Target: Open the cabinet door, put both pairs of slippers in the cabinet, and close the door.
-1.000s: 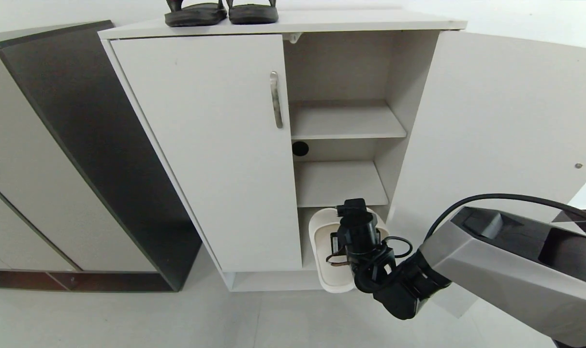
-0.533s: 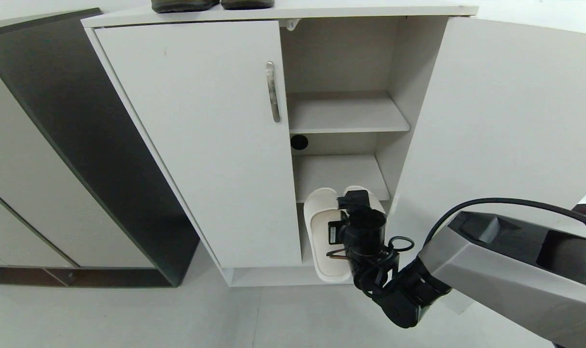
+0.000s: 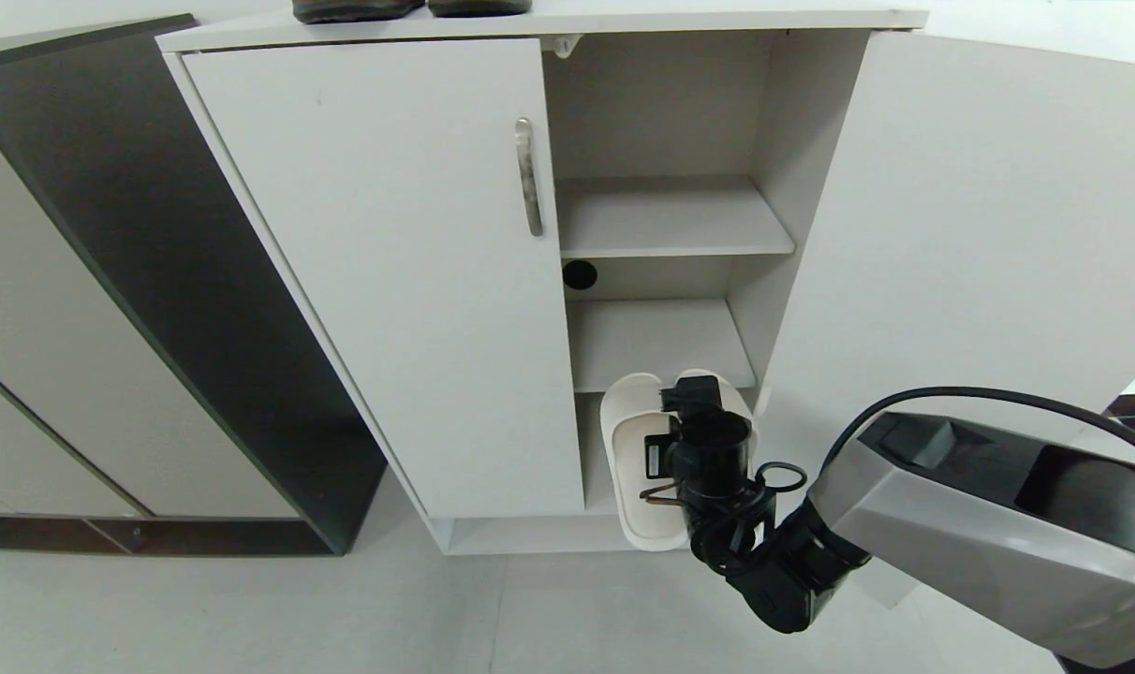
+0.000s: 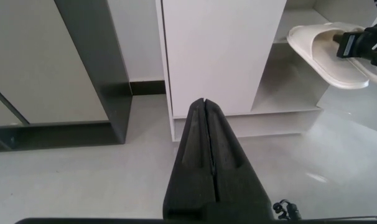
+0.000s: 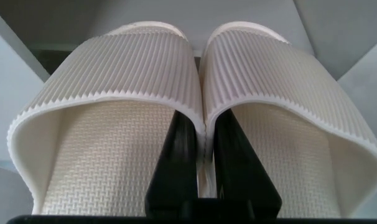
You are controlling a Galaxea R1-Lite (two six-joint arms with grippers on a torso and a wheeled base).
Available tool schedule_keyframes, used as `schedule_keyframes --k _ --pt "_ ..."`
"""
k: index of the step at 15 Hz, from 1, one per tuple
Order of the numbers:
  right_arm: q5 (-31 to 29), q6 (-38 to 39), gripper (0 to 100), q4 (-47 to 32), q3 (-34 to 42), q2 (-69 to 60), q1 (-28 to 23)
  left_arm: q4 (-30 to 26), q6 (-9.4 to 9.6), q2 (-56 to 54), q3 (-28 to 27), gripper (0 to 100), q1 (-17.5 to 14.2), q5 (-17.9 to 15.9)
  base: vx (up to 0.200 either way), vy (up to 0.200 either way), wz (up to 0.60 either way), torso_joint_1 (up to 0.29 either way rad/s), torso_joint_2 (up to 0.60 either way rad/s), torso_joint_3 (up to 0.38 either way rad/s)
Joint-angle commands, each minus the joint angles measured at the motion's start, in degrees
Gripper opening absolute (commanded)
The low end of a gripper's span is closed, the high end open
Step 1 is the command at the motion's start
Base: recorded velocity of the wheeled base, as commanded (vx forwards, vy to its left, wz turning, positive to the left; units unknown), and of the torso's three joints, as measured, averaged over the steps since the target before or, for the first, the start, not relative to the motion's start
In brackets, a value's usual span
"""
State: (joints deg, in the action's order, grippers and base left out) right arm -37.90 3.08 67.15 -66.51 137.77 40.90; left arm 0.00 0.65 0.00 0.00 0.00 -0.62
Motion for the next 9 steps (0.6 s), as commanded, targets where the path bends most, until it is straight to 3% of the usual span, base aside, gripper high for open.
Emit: schedule_keyframes --k 1,9 --pt "0.0 0.0 0 0.0 -0.1 0.2 -0.2 0.1 -0.12 0.1 0.0 0 0.0 0.0 0.200 0.000 0.00 0.002 0.00 0.002" --pt "0.0 -0.1 0 -0.3 -0.3 0.2 -0.2 0.0 -0.12 0.1 0.0 0 0.0 0.0 0.200 0.000 0.00 -0.001 0.00 0.004"
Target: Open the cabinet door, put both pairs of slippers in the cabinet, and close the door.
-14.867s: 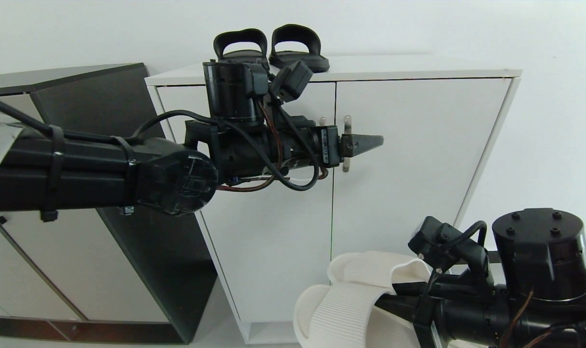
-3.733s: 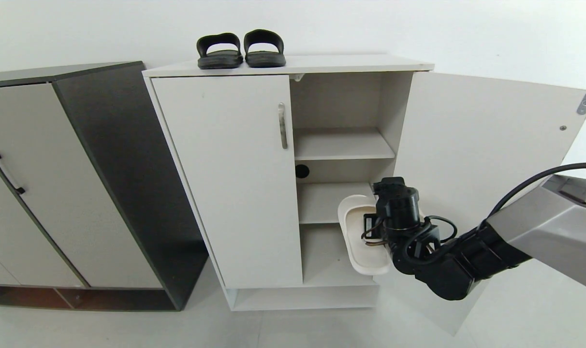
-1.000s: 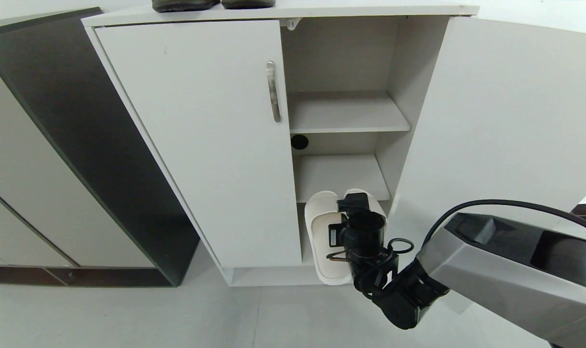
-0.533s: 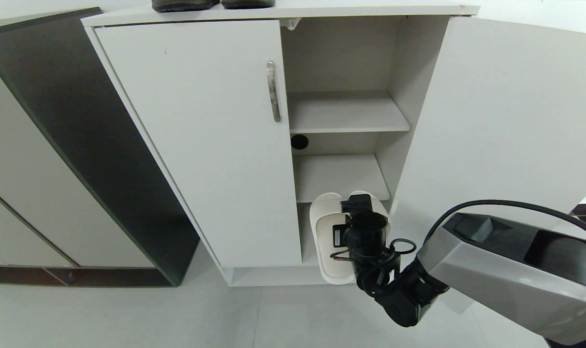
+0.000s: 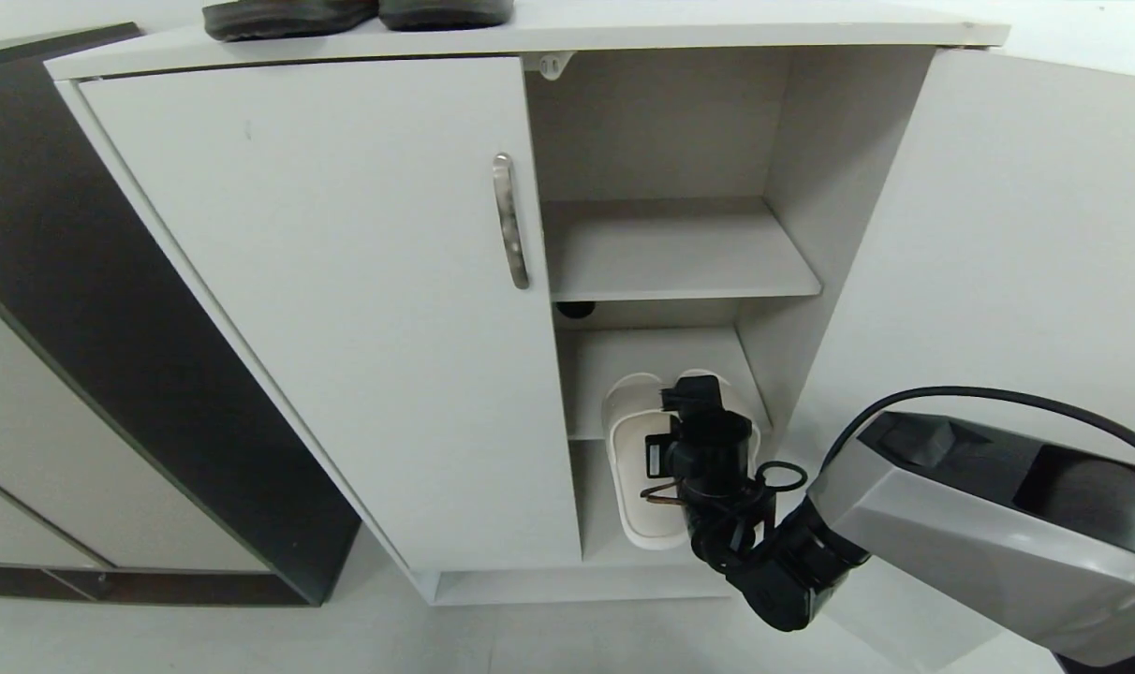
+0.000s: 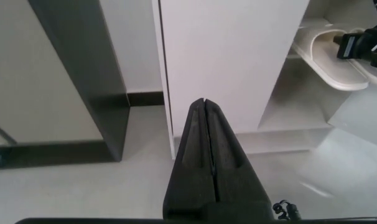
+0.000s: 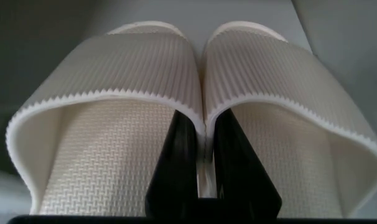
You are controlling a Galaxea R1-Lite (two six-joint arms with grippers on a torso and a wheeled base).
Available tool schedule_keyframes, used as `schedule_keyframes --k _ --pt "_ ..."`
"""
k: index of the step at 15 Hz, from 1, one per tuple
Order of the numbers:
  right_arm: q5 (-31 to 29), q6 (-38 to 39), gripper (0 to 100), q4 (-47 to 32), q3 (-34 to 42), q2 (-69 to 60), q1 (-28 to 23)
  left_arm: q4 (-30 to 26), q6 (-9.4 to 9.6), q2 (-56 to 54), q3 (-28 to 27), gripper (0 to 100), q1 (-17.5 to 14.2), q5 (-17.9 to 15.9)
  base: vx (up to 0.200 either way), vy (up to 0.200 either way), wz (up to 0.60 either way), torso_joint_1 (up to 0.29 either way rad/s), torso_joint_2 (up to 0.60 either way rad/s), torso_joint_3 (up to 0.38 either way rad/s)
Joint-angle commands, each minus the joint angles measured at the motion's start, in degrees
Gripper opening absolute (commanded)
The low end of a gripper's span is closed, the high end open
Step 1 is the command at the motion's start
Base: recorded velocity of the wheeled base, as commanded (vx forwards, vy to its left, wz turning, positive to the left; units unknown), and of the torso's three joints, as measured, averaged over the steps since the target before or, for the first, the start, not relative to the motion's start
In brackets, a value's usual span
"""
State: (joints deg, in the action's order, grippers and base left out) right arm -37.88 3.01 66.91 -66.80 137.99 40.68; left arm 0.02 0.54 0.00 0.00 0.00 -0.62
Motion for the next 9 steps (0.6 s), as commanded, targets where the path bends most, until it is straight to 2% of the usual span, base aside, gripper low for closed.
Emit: schedule_keyframes --k 1,3,9 --pt "0.0 0.0 0 0.0 -0.1 0.3 0.0 0.0 -0.01 0.1 0.0 0 0.0 0.0 0.200 0.000 0.00 0.002 0.00 0.002" --pt "0.0 0.0 0 0.1 -0.5 0.9 0.0 0.1 -0.10 0.1 0.0 0 0.0 0.0 0.200 0.000 0.00 0.002 0.00 0.000" --pt "0.5 0.1 0 -0.6 -5.7 4.0 -1.7 0.1 -0.10 0.1 0.0 0 0.0 0.1 0.000 0.000 0.00 0.000 0.00 0.000"
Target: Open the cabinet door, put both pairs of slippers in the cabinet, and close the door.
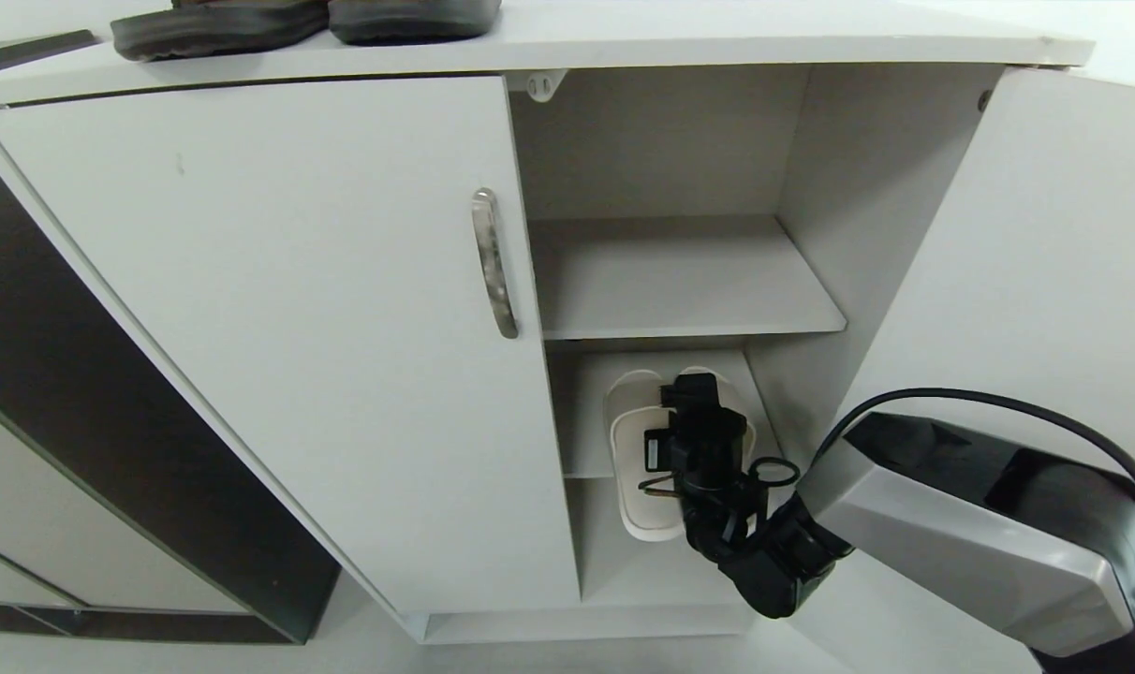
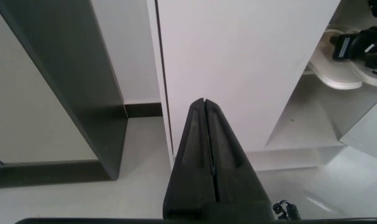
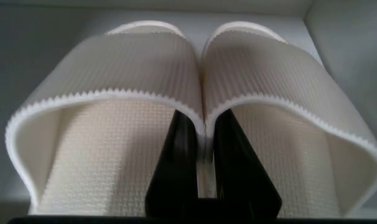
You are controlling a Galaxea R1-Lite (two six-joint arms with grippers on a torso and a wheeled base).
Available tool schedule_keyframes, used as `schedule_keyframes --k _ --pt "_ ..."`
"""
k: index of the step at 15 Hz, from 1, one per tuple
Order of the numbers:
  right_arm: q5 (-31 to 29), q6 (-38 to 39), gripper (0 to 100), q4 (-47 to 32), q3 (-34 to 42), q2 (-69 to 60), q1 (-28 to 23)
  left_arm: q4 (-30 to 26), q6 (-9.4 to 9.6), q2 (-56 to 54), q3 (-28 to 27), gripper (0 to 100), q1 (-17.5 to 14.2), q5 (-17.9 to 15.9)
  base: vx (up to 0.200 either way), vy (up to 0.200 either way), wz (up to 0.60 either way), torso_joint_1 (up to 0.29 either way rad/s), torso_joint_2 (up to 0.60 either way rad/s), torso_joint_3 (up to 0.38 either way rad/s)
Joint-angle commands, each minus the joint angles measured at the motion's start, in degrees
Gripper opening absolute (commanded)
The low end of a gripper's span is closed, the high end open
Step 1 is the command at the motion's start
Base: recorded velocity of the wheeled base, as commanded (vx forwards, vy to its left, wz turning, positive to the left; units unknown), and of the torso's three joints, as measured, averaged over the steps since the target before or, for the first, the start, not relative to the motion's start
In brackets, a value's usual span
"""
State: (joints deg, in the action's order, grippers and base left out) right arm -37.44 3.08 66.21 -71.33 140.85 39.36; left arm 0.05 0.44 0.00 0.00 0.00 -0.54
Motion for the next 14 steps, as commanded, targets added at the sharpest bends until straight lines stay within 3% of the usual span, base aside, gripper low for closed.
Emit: schedule_keyframes --k 1,9,14 --pt "0.1 0.0 0 -1.6 -4.1 2.7 -1.4 0.0 0.00 0.1 0.0 0 0.0 0.0 0.000 0.000 0.00 0.000 0.00 0.000" --pt "1.7 0.1 0 -12.2 -18.2 5.1 -4.1 0.0 -0.09 0.1 0.0 0 0.0 0.1 0.000 0.000 0.00 0.000 0.00 0.000" --pt "1.7 0.0 0 -13.5 -21.6 7.8 -4.4 0.0 -0.09 0.1 0.0 0 0.0 0.1 0.000 0.000 0.00 0.000 0.00 0.000"
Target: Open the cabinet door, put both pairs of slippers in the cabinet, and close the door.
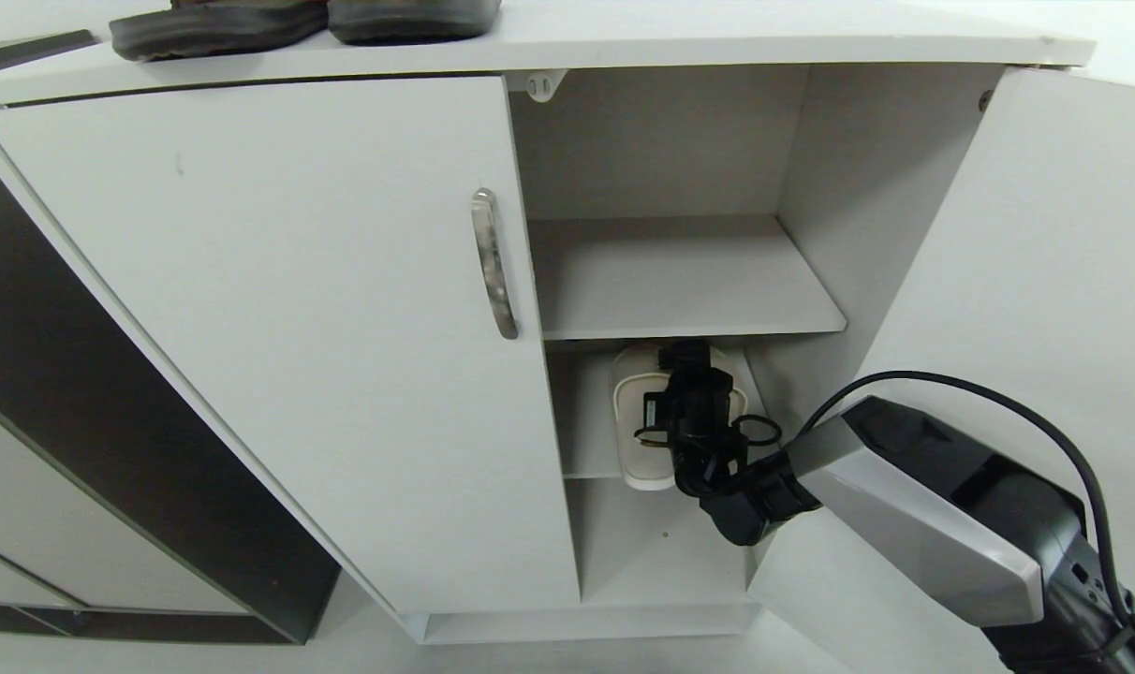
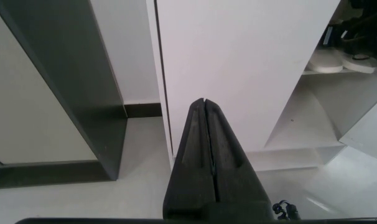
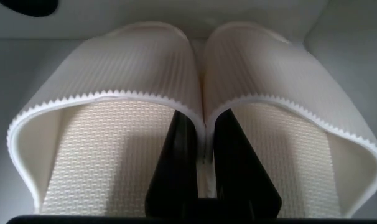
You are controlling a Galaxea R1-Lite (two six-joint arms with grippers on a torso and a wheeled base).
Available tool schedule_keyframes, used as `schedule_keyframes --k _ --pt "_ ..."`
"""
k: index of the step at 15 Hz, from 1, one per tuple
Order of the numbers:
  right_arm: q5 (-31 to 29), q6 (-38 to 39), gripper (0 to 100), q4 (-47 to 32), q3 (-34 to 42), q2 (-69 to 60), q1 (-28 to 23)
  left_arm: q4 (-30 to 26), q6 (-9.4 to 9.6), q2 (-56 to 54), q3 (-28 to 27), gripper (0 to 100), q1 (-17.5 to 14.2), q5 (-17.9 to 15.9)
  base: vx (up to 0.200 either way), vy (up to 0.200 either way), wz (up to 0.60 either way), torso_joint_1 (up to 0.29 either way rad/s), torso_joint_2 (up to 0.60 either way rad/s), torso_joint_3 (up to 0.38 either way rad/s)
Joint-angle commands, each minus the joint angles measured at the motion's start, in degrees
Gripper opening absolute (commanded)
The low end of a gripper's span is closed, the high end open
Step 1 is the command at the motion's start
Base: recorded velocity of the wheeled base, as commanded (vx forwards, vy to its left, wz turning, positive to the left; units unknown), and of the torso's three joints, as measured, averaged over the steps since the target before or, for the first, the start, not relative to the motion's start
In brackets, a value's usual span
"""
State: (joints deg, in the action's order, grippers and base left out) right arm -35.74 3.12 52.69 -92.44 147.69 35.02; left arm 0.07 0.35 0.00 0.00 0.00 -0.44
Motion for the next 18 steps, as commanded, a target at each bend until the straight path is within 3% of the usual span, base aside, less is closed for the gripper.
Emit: schedule_keyframes --k 1,10,11,15,18 --pt "0.0 0.0 0 0.0 -0.7 1.2 0.0 0.0 0.00 0.1 0.0 0 0.0 0.0 0.000 0.000 0.00 0.000 0.00 0.000" --pt "0.0 0.0 0 0.0 -2.7 3.1 -0.4 0.0 0.00 0.1 0.0 0 0.0 0.0 0.000 0.000 0.00 0.000 0.00 0.000" --pt "0.0 0.0 100 0.0 -2.7 3.2 -0.4 0.0 0.00 0.1 0.0 0 0.0 0.0 0.000 0.000 0.00 0.000 0.00 0.000" --pt "-0.1 -0.1 100 0.3 -1.1 2.8 -0.2 0.0 0.00 0.1 0.0 0 0.0 0.0 0.000 0.000 0.00 0.000 0.00 0.000" --pt "-0.4 0.0 100 1.6 4.5 -1.1 0.7 0.0 0.00 0.1 0.0 0 0.0 0.0 0.000 0.000 0.00 0.000 0.00 0.000"
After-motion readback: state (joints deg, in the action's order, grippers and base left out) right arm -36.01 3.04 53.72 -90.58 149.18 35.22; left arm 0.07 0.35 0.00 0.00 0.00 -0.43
